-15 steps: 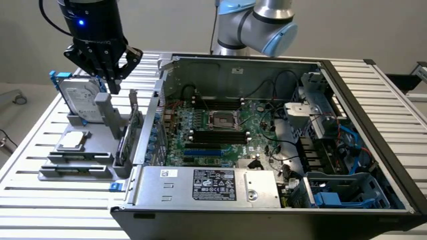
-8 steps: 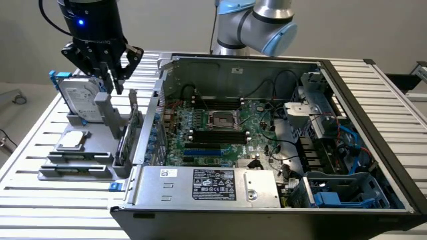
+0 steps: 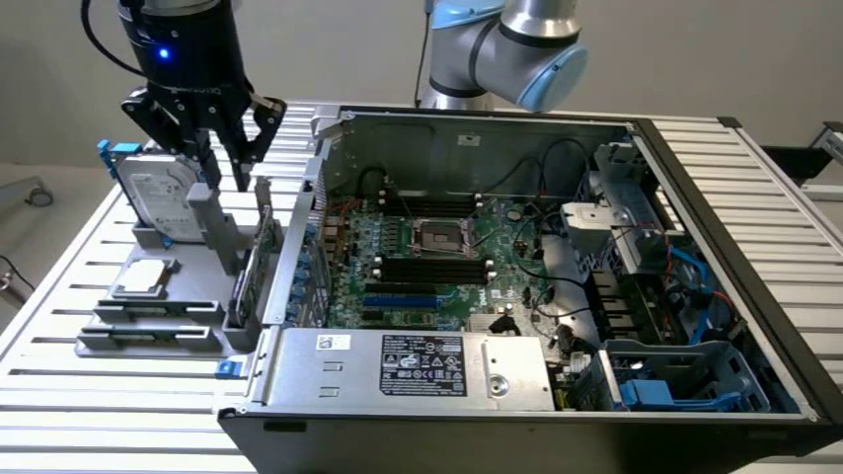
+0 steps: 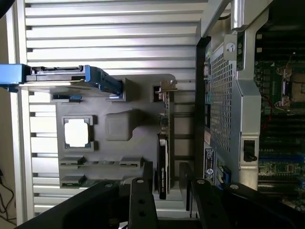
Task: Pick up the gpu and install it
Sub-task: 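Pick up the gpu and move the gpu toward the slot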
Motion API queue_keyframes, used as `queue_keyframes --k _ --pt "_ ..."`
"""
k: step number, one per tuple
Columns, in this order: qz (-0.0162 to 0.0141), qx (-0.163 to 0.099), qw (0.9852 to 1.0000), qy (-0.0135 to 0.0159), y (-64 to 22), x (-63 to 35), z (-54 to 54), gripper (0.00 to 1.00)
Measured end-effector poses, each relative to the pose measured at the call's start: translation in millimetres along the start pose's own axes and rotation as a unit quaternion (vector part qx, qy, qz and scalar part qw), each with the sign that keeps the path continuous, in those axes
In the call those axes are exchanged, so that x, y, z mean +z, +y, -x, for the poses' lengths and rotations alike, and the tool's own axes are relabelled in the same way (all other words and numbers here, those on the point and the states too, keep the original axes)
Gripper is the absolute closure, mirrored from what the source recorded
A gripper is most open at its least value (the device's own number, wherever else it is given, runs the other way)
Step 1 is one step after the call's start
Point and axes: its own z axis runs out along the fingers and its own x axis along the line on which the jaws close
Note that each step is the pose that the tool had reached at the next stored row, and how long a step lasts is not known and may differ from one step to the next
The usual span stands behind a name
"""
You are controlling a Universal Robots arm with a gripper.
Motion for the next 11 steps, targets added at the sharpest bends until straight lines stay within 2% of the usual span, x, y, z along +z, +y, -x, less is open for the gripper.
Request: queue_keyframes --k 11 --pt "0.0001 0.0 1.0 0.0 -0.5 20.0 1.0 0.64"
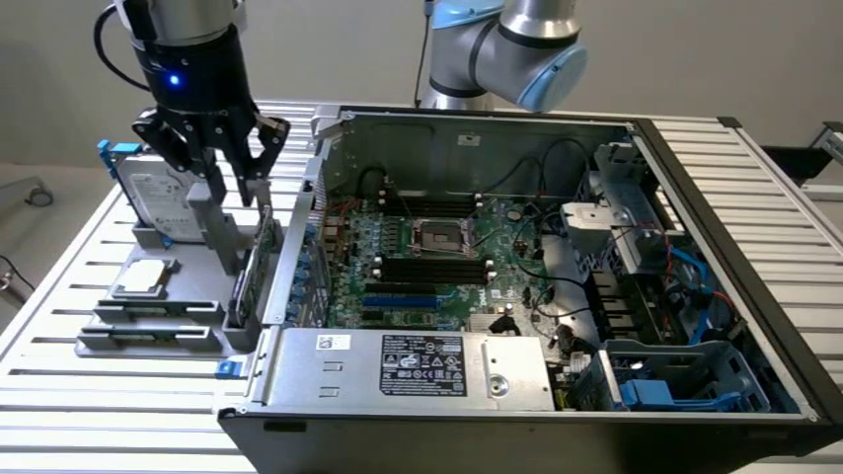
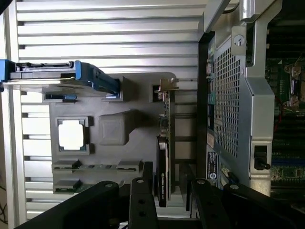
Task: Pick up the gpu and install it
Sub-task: 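Pick up the gpu and move the gpu toward the slot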
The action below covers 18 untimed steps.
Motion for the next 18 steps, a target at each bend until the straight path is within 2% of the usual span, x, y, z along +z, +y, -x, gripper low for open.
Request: queue_keyframes --k 14,16,17,18 --pt "-0.0001 0.0 1.0 0.0001 -0.6 25.3 1.3 0.64" --pt "-0.0001 0.0 1.0 0.0001 -0.7 29.0 1.4 0.62" --pt "-0.0001 0.0 1.0 0.0001 -0.8 30.8 1.5 0.56" --pt "-0.0001 0.0 1.0 0.0 -0.8 32.6 1.6 0.56"
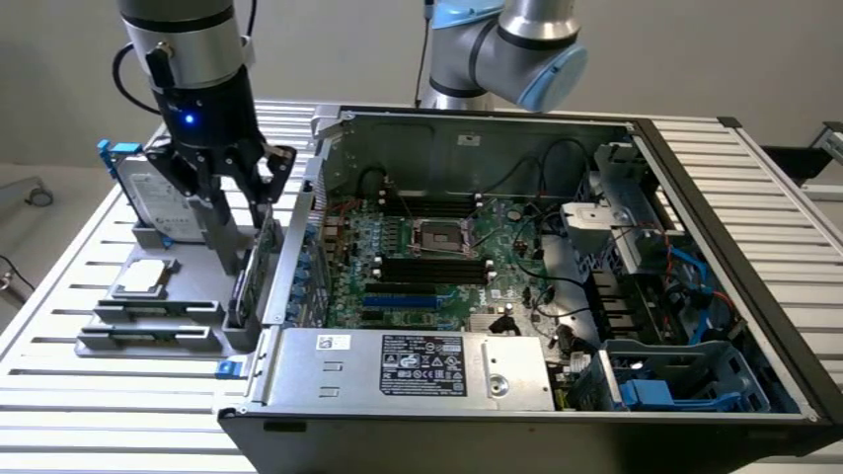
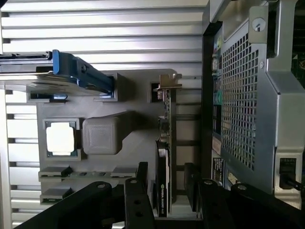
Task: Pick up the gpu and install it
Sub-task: 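Pick up the gpu and move the gpu toward the slot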
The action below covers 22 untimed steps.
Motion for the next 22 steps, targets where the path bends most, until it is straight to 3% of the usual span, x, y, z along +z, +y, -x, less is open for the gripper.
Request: queue_keyframes --k 20,21,22 --pt "0.0 0.0 1.0 0.0 -8.7 36.1 0.6 0.56" --pt "-0.0009 0.0 1.0 0.0 -8.8 37.1 0.7 0.56" --pt "-0.0037 0.0 1.0 0.0001 -8.9 37.4 0.7 0.56"
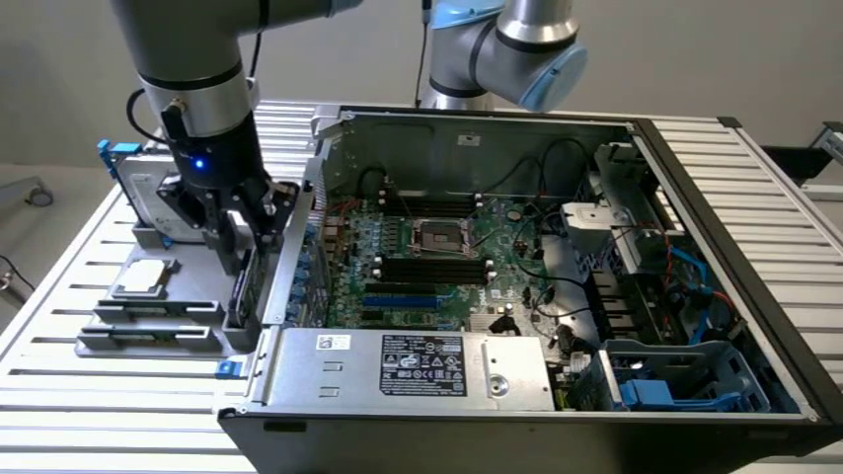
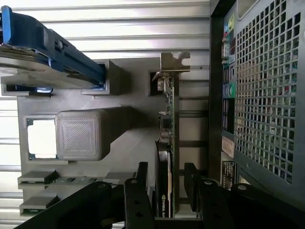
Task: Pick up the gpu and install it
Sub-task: 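Pick up the gpu and move the gpu toward the slot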
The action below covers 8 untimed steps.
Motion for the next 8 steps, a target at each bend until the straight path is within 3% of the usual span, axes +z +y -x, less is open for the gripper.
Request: queue_keyframes --k 2,8 --pt "-0.002 0.0 1.0 0.0001 -0.1 1.4 -0.1 0.56" --pt "-0.0018 0.0 1.0 -0.0005 0.0 2.5 -0.5 0.56"
